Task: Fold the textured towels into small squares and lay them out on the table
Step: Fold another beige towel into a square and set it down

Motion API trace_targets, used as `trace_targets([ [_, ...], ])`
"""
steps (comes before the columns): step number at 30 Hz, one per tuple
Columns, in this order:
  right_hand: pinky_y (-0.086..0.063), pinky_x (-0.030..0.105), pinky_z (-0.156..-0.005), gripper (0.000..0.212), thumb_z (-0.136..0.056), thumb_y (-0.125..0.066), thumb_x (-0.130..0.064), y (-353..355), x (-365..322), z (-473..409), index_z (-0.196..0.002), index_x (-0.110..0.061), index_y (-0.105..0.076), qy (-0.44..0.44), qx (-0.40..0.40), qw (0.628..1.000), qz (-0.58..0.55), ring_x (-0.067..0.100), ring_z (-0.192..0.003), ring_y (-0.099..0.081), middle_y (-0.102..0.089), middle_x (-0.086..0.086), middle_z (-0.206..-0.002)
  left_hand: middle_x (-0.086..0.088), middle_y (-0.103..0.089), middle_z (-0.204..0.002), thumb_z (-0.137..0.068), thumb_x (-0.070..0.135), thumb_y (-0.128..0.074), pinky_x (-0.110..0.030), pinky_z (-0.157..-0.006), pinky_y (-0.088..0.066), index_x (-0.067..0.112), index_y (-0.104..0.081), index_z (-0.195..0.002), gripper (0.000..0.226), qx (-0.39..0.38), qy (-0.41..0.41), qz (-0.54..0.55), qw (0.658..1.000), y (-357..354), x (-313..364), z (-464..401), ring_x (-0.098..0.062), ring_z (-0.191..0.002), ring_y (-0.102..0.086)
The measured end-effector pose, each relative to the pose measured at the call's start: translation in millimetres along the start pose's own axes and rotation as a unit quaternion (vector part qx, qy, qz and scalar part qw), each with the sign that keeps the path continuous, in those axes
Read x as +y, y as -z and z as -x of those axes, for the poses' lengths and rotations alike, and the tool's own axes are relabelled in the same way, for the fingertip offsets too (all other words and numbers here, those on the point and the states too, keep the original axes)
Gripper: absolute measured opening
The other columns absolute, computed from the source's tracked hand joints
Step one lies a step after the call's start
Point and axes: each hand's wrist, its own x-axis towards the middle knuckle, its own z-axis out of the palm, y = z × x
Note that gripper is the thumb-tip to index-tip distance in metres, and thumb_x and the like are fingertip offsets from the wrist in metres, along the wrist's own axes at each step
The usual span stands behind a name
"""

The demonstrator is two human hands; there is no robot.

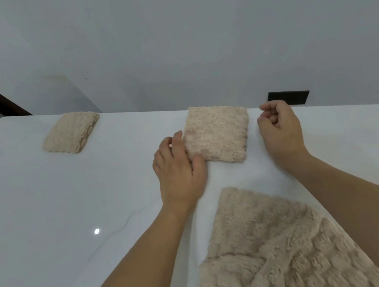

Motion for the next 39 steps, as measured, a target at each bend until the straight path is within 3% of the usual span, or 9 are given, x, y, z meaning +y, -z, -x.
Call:
trace_targets([
  [5,-0.041,0.018,-0.07,0.008,-0.093,-0.051,-0.017,24.4,0.4,52.5,-0.097,-0.018,-0.059,0.056,-0.091,0.989,0.105,0.006,-0.08,-0.052,-0.054,-0.006,-0.092,-0.007,-0.053,-0.105,-0.083,0.031,-0.041,-0.04,-0.078,-0.038,0.01,-0.058,-0.105,0.035,0.063,-0.076,-0.031,0.995,10.4,6.0,17.3,-0.027,-0.089,-0.046],
  [10,-0.047,0.038,-0.071,0.017,-0.089,-0.048,-0.028,36.7,1.2,86.5,-0.082,-0.025,-0.063,0.166,-0.163,0.926,0.298,0.013,-0.069,-0.053,-0.058,-0.012,-0.073,0.005,-0.05,-0.105,-0.089,0.044,-0.043,-0.039,-0.081,-0.038,0.023,-0.057,-0.111,0.034,-0.171,-0.203,-0.029,0.964,20.2,9.0,58.8,-0.018,-0.089,-0.043],
  [13,-0.045,0.04,-0.07,0.022,-0.087,-0.041,-0.04,32.9,-3.4,97.7,-0.079,-0.029,-0.059,0.182,-0.188,0.912,0.315,0.011,-0.065,-0.049,-0.053,-0.014,-0.065,0.005,-0.048,-0.097,-0.084,0.037,-0.048,-0.037,-0.079,-0.037,0.021,-0.057,-0.092,0.02,-0.218,-0.229,-0.038,0.948,28.2,10.1,70.1,-0.019,-0.087,-0.044],
  [17,-0.04,0.03,-0.069,0.035,-0.086,-0.037,-0.059,22.4,-15.6,110.8,-0.078,-0.032,-0.057,0.194,-0.265,0.902,0.278,0.006,-0.068,-0.048,-0.053,-0.011,-0.065,0.004,-0.048,-0.078,-0.081,0.023,-0.056,-0.033,-0.064,-0.037,0.023,-0.038,-0.069,0.022,-0.28,-0.154,0.012,0.948,57.4,3.8,68.5,-0.021,-0.075,-0.048],
  [20,-0.039,0.028,-0.069,0.03,-0.085,-0.049,-0.059,8.3,-31.3,114.3,-0.078,-0.03,-0.054,0.187,-0.354,0.865,0.303,0.007,-0.072,-0.049,-0.054,-0.012,-0.071,0.003,-0.052,-0.068,-0.082,0.011,-0.055,-0.033,-0.054,-0.034,0.023,-0.042,-0.079,0.018,-0.217,-0.014,0.068,0.974,84.3,-19.1,63.9,-0.021,-0.064,-0.048],
  [23,-0.041,0.031,-0.071,0.025,-0.087,-0.053,-0.047,-6.7,-47.3,113.9,-0.076,-0.025,-0.05,0.145,-0.411,0.818,0.376,0.014,-0.077,-0.052,-0.056,-0.009,-0.08,0.001,-0.06,-0.082,-0.086,0.006,-0.051,-0.031,-0.055,-0.043,0.021,-0.053,-0.1,0.02,-0.141,0.162,0.172,0.961,105.1,-49.3,57.0,-0.018,-0.068,-0.057],
  [27,-0.039,0.029,-0.062,0.02,-0.091,-0.054,-0.028,-28.6,-67.1,116.5,-0.076,-0.015,-0.056,0.087,-0.396,0.853,0.329,0.017,-0.074,-0.054,-0.058,0.0,-0.079,-0.004,-0.05,-0.068,-0.083,0.001,-0.046,-0.029,-0.056,-0.035,0.006,-0.054,-0.076,0.012,-0.106,0.28,0.242,0.923,122.8,-85.4,48.7,-0.019,-0.061,-0.043],
  [34,-0.047,0.034,-0.067,0.008,-0.085,-0.059,-0.025,-73.1,-144.0,88.0,-0.08,-0.02,-0.06,0.018,-0.077,0.988,0.135,0.017,-0.073,-0.057,-0.06,-0.005,-0.078,0.002,-0.031,-0.061,-0.078,0.002,-0.04,-0.029,-0.05,-0.023,0.021,-0.029,-0.063,0.027,0.085,0.29,0.333,0.893,196.1,-97.3,-6.2,-0.016,-0.057,-0.028],
  [39,-0.042,0.015,-0.06,0.017,-0.083,-0.066,-0.009,-81.3,-209.8,78.9,-0.075,-0.022,-0.058,0.006,-0.063,0.984,-0.165,0.005,-0.065,-0.048,-0.053,-0.006,-0.073,0.01,-0.025,-0.055,-0.073,-0.004,-0.035,-0.023,-0.044,-0.019,0.021,-0.026,-0.061,0.029,0.213,0.193,0.39,0.875,260.3,-80.6,-23.1,-0.008,-0.049,-0.022],
])
